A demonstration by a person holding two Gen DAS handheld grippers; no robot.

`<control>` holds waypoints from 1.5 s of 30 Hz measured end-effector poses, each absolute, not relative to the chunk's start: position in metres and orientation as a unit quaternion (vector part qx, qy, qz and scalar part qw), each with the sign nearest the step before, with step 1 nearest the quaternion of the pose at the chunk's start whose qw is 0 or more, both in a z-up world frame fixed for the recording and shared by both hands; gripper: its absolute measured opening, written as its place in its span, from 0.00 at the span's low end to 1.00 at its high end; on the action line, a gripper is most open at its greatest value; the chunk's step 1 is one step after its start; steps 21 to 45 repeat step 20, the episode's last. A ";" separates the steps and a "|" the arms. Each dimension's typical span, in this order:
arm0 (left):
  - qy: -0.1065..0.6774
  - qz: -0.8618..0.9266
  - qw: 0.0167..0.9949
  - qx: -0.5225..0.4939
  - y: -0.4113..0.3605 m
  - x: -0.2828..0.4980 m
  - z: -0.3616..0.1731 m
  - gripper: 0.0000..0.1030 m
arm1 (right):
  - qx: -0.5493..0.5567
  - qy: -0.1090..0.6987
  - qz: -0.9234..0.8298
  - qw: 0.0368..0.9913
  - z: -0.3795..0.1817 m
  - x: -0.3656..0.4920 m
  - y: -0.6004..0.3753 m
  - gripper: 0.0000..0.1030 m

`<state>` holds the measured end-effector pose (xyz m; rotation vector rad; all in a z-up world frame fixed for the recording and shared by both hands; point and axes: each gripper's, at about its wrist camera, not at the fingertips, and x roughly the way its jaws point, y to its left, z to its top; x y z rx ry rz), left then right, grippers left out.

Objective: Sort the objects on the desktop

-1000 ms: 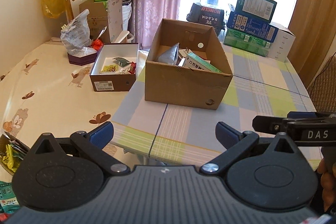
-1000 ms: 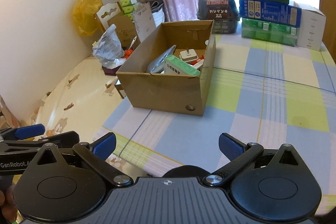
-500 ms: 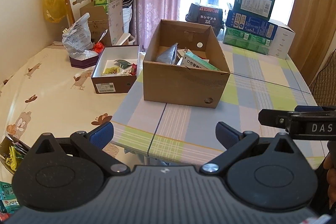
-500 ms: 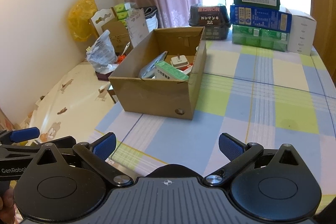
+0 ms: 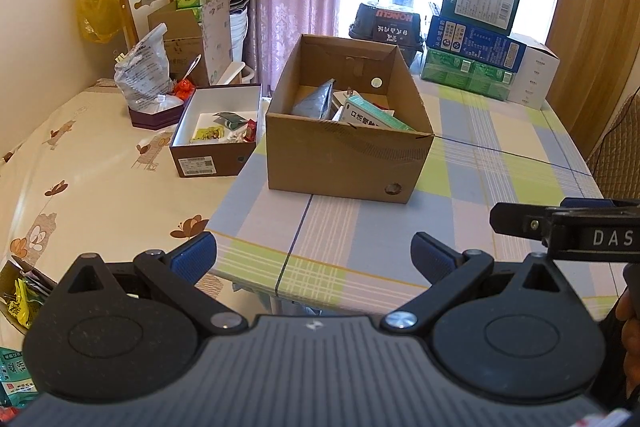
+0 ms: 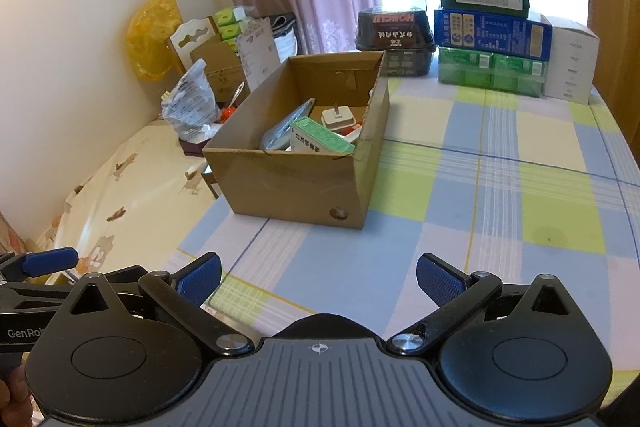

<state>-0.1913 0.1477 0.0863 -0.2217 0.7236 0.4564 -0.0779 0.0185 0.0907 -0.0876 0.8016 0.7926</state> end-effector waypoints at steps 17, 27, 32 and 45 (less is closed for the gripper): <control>0.345 0.218 0.907 -0.107 0.147 -0.190 0.088 0.99 | -0.041 0.382 0.375 0.844 0.088 -0.075 0.019 0.98; 0.339 0.216 0.910 -0.104 0.146 -0.189 0.090 0.99 | -0.041 0.381 0.374 0.844 0.088 -0.075 0.019 0.98; 0.339 0.216 0.910 -0.104 0.146 -0.189 0.090 0.99 | -0.041 0.381 0.374 0.844 0.088 -0.075 0.019 0.98; 0.339 0.216 0.910 -0.104 0.146 -0.189 0.090 0.99 | -0.041 0.381 0.374 0.844 0.088 -0.075 0.019 0.98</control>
